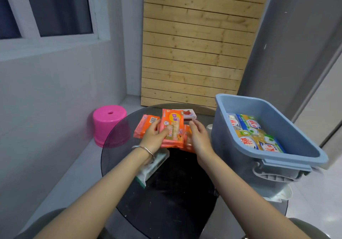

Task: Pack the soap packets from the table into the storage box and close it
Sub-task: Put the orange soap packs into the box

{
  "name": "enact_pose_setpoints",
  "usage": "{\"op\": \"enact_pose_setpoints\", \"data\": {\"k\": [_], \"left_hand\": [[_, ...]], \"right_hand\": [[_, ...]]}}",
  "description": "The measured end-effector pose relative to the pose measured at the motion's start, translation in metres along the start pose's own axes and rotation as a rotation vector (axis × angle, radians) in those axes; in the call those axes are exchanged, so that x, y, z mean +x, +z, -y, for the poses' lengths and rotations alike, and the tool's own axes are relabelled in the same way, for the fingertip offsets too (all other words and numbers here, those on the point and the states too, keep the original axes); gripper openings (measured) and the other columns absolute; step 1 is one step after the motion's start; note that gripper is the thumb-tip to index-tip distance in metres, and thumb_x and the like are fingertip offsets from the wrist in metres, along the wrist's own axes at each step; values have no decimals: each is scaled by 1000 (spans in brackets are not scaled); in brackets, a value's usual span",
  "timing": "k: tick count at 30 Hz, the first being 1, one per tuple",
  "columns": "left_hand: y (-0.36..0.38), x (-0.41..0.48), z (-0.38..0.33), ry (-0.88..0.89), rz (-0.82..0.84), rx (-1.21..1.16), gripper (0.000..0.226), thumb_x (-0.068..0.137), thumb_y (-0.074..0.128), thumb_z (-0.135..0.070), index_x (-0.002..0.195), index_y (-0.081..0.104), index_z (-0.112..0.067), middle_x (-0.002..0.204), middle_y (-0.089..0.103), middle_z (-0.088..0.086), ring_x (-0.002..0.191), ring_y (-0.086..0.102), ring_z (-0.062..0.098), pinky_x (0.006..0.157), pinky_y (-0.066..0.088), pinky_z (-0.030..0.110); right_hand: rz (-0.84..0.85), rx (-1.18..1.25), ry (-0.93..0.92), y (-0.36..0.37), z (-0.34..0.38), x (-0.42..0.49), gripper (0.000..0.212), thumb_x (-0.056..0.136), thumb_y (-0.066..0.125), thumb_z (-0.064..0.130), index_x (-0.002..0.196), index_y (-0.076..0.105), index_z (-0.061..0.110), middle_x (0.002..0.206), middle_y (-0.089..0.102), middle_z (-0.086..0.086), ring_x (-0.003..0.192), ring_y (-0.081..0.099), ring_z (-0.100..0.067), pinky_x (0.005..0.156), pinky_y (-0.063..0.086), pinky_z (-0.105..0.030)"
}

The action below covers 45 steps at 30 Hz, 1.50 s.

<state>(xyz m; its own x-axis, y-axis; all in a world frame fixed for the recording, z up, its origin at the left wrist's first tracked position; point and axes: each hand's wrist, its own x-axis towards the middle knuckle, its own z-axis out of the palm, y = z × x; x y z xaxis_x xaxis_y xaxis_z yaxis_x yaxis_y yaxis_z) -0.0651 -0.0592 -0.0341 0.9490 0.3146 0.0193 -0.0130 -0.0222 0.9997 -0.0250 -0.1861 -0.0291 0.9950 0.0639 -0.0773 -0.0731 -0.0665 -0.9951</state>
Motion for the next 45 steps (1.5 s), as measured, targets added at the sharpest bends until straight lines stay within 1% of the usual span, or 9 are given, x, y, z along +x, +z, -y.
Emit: {"op": "enact_pose_setpoints", "data": {"k": [5, 12, 16, 25, 31, 33, 36, 38, 45], "left_hand": [[-15, 20, 8, -74, -97, -31, 39, 89, 59, -15, 126, 53, -5, 115, 66, 18, 77, 63, 14, 67, 51, 16], [-16, 28, 19, -110, -129, -20, 42, 90, 57, -15, 129, 49, -1, 117, 64, 22, 74, 61, 16, 53, 50, 10], [-18, 29, 21, -123, -120, -56, 44, 91, 57, -17, 131, 49, -2, 119, 64, 19, 84, 62, 22, 53, 50, 8], [-20, 31, 3, -127, -131, -170, 42, 89, 59, -17, 129, 52, -6, 117, 65, 16, 106, 64, 31, 96, 50, 44], [-6, 37, -34, -53, -40, -223, 35, 90, 57, -26, 121, 56, -8, 109, 67, 14, 71, 72, 17, 60, 60, 26], [3, 38, -44, -36, -25, -221, 30, 90, 57, -26, 116, 57, -12, 103, 68, 11, 63, 71, 11, 56, 59, 25], [21, 40, -54, -12, -14, -147, 36, 88, 59, -31, 119, 59, -12, 111, 69, 11, 89, 69, 23, 83, 56, 39], [34, 40, -59, -10, -2, -136, 44, 86, 61, -33, 124, 57, -11, 111, 69, 12, 92, 66, 26, 81, 54, 36], [65, 39, -68, -63, 44, -164, 51, 86, 62, -31, 131, 49, -13, 104, 68, 6, 75, 66, 14, 64, 56, 25]], "right_hand": [[-191, -255, 197, 2, -30, 31, 79, 64, 74, 53, 125, 53, 8, 124, 59, -11, 110, 60, -28, 92, 50, -39], [-274, -611, 210, 11, -34, 44, 101, 60, 82, 50, 136, 35, 2, 140, 44, -14, 129, 46, -30, 98, 44, -38], [-289, -606, 196, 15, -32, 42, 92, 60, 84, 41, 131, 38, 4, 134, 48, -14, 124, 51, -30, 93, 47, -39], [-129, 34, 5, 7, 25, 9, 68, 70, 82, 22, 118, 34, 18, 97, 51, 5, 78, 53, -6, 63, 45, -20], [67, 424, 18, -4, 85, -14, 64, 69, 81, 22, 125, 54, 5, 110, 71, -12, 79, 70, -17, 53, 55, -19], [84, 408, -19, -15, 105, -17, 65, 70, 81, 23, 126, 54, 5, 107, 72, -13, 71, 70, -16, 57, 58, -22], [49, 387, -52, -44, 130, -8, 53, 77, 76, 20, 123, 55, 2, 87, 70, -8, 49, 67, -7, 47, 55, -20], [-16, 359, -40, -71, 139, 5, 50, 82, 72, 17, 126, 54, 1, 82, 67, -8, 43, 65, -7, 42, 52, -19], [-205, -77, 159, -147, 105, 57, 21, 96, 45, 6, 115, 55, 2, 106, 65, -19, 73, 68, -18, 53, 53, -26]]}}
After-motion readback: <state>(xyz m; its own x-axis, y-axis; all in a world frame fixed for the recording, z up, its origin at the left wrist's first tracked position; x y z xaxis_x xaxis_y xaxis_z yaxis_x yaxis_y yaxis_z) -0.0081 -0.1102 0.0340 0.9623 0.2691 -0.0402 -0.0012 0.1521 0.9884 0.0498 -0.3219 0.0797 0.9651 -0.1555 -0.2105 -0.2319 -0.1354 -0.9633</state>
